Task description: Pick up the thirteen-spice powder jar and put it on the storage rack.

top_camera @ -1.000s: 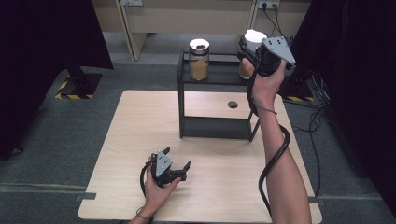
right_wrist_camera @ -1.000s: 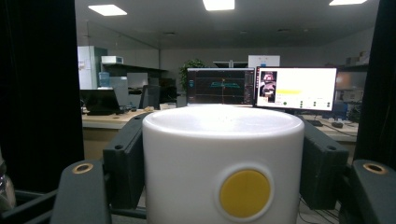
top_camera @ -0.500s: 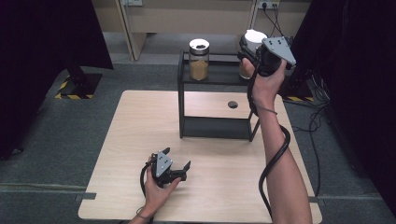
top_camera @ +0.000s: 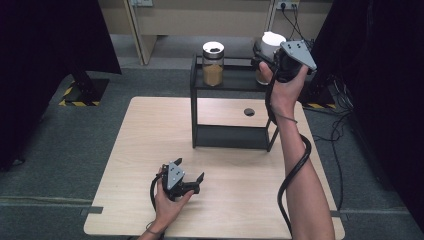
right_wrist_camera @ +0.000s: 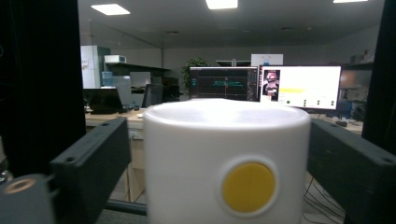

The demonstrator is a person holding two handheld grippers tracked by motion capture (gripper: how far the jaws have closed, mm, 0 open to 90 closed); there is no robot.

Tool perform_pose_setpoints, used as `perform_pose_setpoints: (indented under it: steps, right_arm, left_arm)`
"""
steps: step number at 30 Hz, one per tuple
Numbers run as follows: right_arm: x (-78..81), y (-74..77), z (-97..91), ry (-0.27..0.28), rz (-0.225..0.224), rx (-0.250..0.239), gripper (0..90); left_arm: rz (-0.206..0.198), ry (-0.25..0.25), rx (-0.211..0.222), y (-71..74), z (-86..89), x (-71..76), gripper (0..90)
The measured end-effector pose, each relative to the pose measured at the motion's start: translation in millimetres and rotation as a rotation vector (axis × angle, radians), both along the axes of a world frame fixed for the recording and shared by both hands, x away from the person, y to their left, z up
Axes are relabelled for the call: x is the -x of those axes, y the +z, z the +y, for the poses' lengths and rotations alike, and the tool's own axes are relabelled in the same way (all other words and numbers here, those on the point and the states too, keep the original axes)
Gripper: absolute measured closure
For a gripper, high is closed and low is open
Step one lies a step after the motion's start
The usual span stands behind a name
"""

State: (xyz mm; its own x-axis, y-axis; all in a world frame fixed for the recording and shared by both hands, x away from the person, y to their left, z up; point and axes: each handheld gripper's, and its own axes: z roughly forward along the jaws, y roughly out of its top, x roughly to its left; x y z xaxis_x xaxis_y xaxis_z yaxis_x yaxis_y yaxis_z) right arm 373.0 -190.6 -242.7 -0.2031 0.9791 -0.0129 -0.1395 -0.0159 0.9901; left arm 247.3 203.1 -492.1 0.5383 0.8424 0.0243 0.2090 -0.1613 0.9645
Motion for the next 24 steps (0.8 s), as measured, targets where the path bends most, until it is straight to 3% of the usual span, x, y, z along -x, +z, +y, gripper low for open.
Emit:
perform_pose_setpoints:
  steps: [24]
  right_arm:
    - [17.3,-2.7,-5.1,0.040,-0.028,0.011,1.2]
  left_arm:
    - [-0.007,-0.002,0.003,-1.1,-0.8,1.2,3.0]
